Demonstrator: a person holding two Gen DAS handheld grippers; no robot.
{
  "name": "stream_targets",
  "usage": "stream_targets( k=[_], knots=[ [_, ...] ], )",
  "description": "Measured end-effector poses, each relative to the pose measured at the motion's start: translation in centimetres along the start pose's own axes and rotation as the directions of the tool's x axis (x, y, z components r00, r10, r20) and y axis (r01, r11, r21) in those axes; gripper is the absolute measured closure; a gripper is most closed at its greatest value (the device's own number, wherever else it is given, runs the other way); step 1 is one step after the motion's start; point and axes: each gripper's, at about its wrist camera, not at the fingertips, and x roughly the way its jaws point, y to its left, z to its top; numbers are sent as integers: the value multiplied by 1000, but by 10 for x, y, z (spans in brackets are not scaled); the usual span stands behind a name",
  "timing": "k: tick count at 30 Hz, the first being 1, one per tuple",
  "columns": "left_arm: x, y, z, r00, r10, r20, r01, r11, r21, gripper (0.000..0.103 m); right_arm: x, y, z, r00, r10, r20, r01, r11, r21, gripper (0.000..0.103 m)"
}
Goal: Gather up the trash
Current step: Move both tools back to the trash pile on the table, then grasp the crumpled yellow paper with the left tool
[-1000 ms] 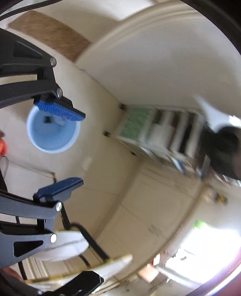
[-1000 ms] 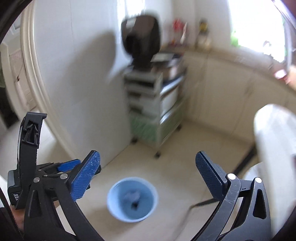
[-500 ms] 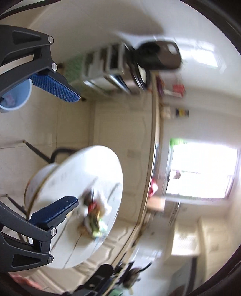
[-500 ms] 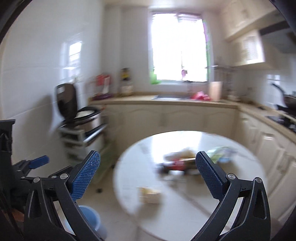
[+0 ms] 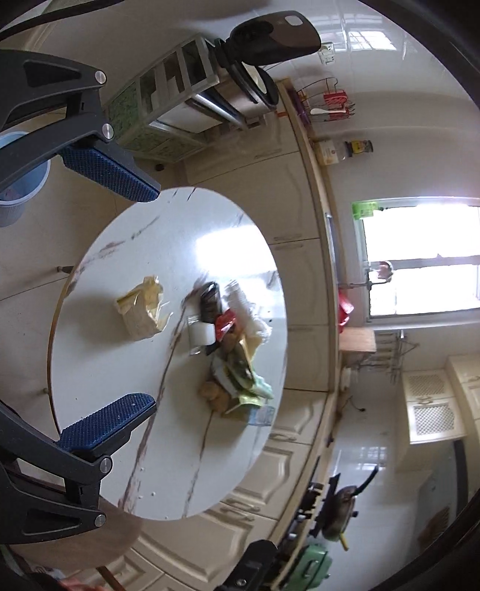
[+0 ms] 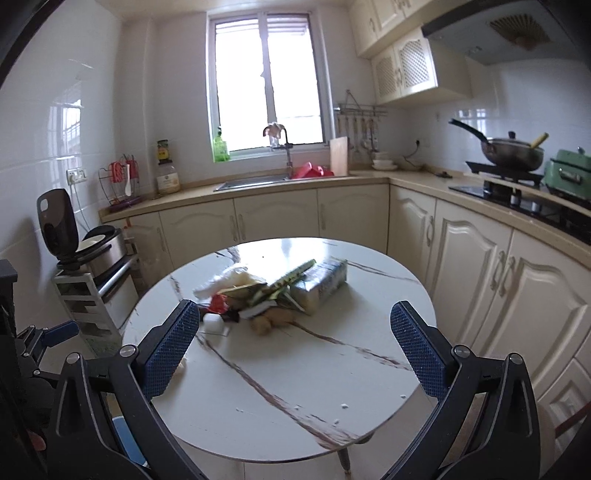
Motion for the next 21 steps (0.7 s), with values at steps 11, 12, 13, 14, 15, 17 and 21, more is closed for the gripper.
stream_targets(
  k=[11, 12, 13, 14, 15, 17, 21],
  knots=[
    [108, -3, 13, 993, -10, -118, 11, 1000, 3, 5, 48, -27, -12, 992, -40, -118, 41, 999, 8, 0],
    [116, -2, 11, 992, -20, -128, 21, 1000, 1, 8, 53, -28, -13, 991, -43, -130, 44, 999, 6, 0],
    [127, -2, 12, 990, -28, -138, 27, 1000, -4, 12, 58, -29, -14, 989, -49, -142, 49, 999, 3, 0],
    [134, 0, 10, 988, -33, -150, 31, 999, -11, 17, 65, -29, -14, 986, -53, -155, 54, 999, -1, 0],
    [143, 1, 10, 986, -43, -163, 40, 999, -18, 20, 70, -30, -15, 984, -55, -168, 55, 998, -3, 0],
    [153, 3, 10, 982, -54, -180, 50, 998, -29, 28, 82, -31, -16, 979, -59, -195, 60, 998, -1, 0],
    [168, 8, 8, 981, -72, -181, 66, 997, -37, 41, 100, -26, -16, 973, -49, -227, 49, 999, -7, 0]
  ],
)
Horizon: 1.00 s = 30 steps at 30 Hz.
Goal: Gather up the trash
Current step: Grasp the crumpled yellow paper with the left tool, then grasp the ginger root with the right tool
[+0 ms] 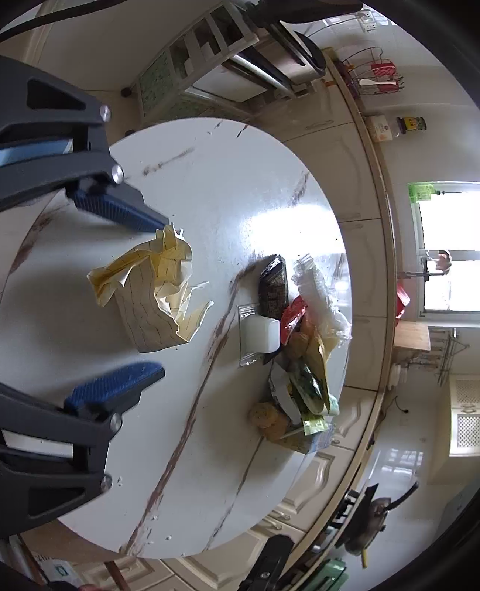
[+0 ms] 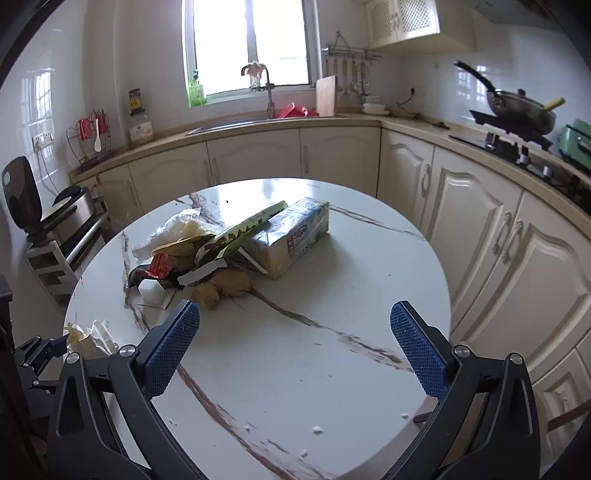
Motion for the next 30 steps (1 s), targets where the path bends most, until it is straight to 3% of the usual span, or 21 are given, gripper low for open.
stream_targets(
  k=[2, 10, 19, 23, 26, 30],
  knots=[
    [4, 2, 2, 1000, -17, 6, 17, 1000, 3, 57, 7, 8, 2, 1000, 4, -12, -4, 1000, -14, 0],
    [-3, 17, 6, 994, -104, 29, 105, 994, -36, 59, 49, 46, 9, 993, 29, -114, -34, 998, -47, 0],
    [-36, 39, 8, 990, -101, 95, 106, 993, -49, 59, 111, 71, 18, 967, 37, -254, -58, 995, -79, 1],
    [-47, 49, 5, 990, -90, 113, 97, 993, -63, 59, 121, 69, 17, 959, 68, -275, -86, 995, -55, 19],
    [-59, 55, 0, 989, -83, 123, 93, 993, -79, 59, 122, 66, 14, 951, 108, -290, -124, 992, -36, 39],
    [-73, 58, -3, 989, -80, 128, 92, 992, -88, 58, 118, 60, 8, 947, 125, -295, -143, 989, -37, 40]
  ],
)
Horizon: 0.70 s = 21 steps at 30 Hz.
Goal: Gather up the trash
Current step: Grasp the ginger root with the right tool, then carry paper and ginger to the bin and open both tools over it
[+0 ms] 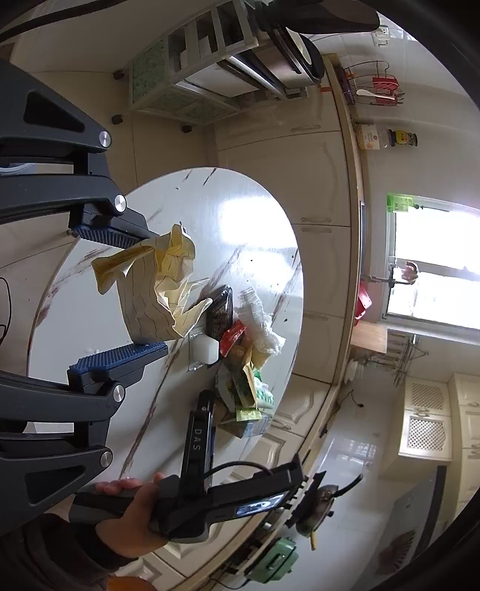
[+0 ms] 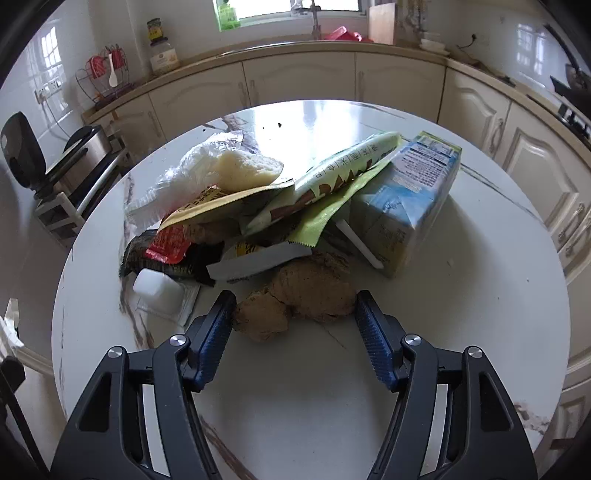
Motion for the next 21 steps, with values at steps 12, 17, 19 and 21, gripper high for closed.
stream_targets(
  k=[12, 17, 19, 21],
  knots=[
    [-43, -6, -4, 999, 0, 40, -1, 1000, 20, 58, -59, -17, -49, 992, 46, 116, -55, 996, 74, 40],
    [-70, -16, -9, 995, 6, 99, -9, 999, 36, 58, -105, -6, -67, 967, 57, 247, -75, 995, 64, 40],
    [-84, -20, -11, 992, 4, 129, -10, 999, 44, 58, -126, 6, -70, 952, 63, 301, -80, 996, 45, 40],
    [-100, -22, -16, 986, -2, 165, -6, 999, 49, 58, -149, 20, -72, 930, 74, 360, -85, 996, 15, 40]
  ],
)
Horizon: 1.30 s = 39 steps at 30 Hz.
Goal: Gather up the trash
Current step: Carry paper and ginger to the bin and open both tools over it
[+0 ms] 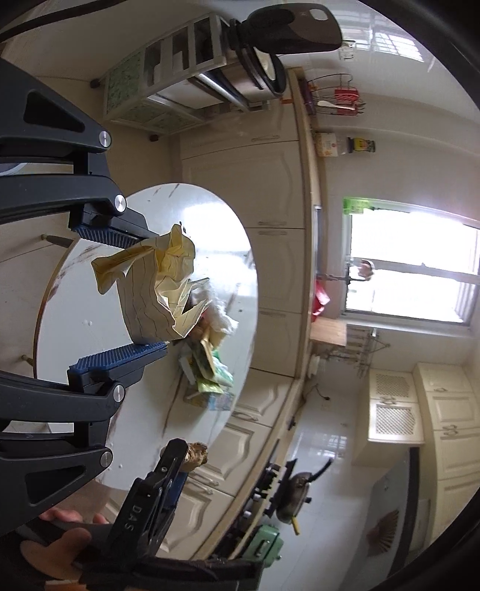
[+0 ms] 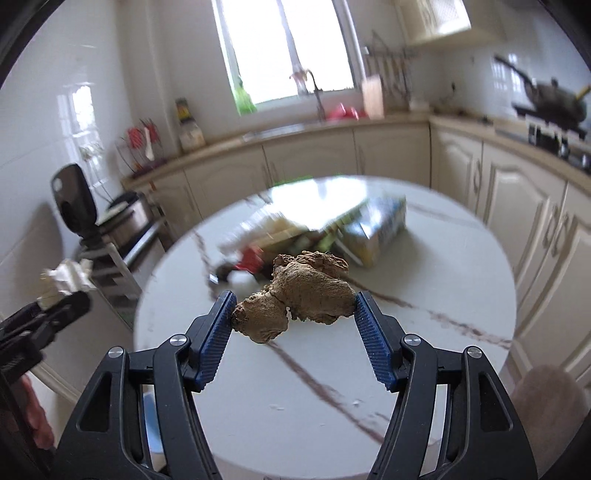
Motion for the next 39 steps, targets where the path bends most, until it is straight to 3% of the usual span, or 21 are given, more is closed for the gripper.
stream_targets(
  k=[9, 13, 19, 23, 25, 29, 35, 39],
  knots=[
    [-78, 11, -24, 986, 34, 165, -39, 999, 25, 58, -53, 82, 12, 981, 104, 163, -83, 987, -135, 40],
    [-111, 35, -45, 972, 101, 214, -104, 995, 4, 58, -55, 124, 8, 973, 171, 157, -138, 970, -198, 40],
    [-136, 82, -84, 950, 234, 208, -222, 972, -77, 58, -33, 196, -7, 954, 290, 71, -259, 923, -284, 40],
    [-144, 122, -115, 940, 308, 147, -284, 944, -166, 58, -4, 247, -21, 925, 380, -23, -365, 867, -339, 58],
    [-140, 146, -129, 948, 304, 100, -276, 935, -221, 58, 19, 276, -32, 906, 412, -97, -418, 835, -359, 65],
    [-124, 209, -167, 917, 394, -56, -393, 872, -292, 58, 95, 328, -64, 857, 439, -270, -511, 794, -329, 65],
    [-112, 268, -226, 889, 400, -223, -457, 809, -368, 58, 155, 365, -110, 812, 408, -417, -550, 774, -313, 65],
    [-92, 290, -255, 870, 362, -336, -479, 781, -400, 58, 172, 373, -128, 804, 383, -456, -549, 774, -317, 63]
  ],
)
